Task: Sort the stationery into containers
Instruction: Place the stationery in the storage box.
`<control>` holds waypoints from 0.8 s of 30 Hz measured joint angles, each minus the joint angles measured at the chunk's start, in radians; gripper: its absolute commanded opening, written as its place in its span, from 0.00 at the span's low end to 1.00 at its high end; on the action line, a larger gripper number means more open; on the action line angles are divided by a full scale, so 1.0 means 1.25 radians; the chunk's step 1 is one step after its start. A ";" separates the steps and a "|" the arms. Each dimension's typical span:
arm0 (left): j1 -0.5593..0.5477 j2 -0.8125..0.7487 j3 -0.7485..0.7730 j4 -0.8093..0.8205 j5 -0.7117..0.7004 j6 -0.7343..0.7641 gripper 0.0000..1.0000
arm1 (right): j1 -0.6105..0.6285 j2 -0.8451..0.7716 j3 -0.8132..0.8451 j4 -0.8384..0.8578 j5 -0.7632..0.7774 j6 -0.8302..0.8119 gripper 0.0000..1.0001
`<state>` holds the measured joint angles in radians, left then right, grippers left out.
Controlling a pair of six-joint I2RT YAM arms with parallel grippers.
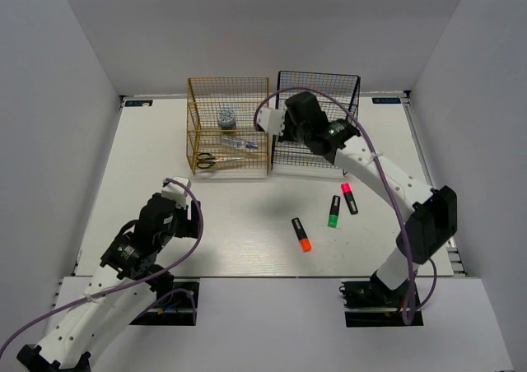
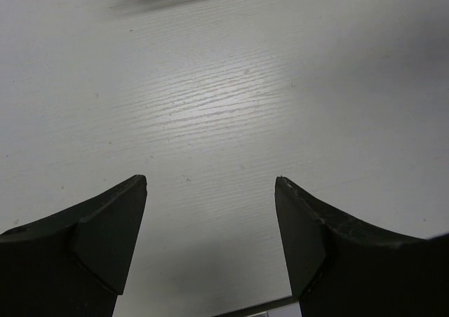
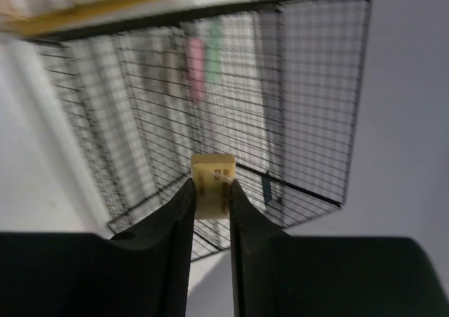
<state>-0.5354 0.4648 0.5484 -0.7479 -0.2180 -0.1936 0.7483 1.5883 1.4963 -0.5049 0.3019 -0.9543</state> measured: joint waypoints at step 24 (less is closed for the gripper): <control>0.001 0.025 -0.001 0.000 0.001 0.001 0.84 | -0.299 0.250 0.336 -0.270 -0.295 -0.134 0.00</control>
<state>-0.5339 0.4957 0.5468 -0.7479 -0.2169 -0.1928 0.3744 1.9003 1.9167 -0.8421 -0.0673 -1.1221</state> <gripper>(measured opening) 0.837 0.245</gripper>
